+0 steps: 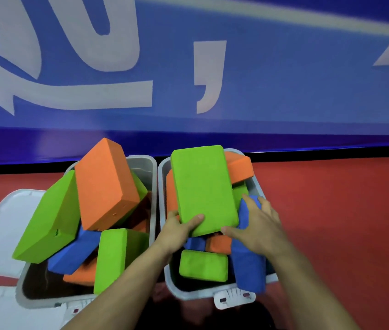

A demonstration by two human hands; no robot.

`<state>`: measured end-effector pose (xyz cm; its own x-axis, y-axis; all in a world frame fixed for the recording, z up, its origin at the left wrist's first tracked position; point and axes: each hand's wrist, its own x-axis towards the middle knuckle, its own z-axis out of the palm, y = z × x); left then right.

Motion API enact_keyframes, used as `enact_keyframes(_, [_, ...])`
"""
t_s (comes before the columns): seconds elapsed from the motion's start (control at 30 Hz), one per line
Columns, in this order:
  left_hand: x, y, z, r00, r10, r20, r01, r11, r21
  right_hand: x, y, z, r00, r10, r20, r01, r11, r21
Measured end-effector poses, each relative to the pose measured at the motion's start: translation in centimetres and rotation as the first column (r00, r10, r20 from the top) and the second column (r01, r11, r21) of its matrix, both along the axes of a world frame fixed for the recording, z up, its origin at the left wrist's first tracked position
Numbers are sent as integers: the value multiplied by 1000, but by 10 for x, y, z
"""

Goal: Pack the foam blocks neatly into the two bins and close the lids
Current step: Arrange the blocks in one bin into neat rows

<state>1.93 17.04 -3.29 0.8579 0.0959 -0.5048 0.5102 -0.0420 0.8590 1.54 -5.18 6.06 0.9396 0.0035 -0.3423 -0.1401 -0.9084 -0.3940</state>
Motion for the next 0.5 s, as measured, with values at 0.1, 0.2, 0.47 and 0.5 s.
enact_keyframes(0.1, [5, 6, 31, 997, 59, 55, -59, 998, 12, 1, -1, -3, 998, 14, -67, -11, 998, 54])
enact_keyframes(0.2, [11, 15, 65, 981, 182, 64, -173, 977, -124, 0, -2, -4, 995, 24, -97, -18, 997, 70])
enact_keyframes(0.47, [12, 2, 98, 970, 223, -96, -243, 866, -437, 9, 13, 16, 956, -286, -60, 236, 633, 737])
enact_keyframes(0.5, [12, 0, 97, 974, 208, -91, -226, 870, -439, 11, 18, 20, 937, -313, -158, 305, 506, 806])
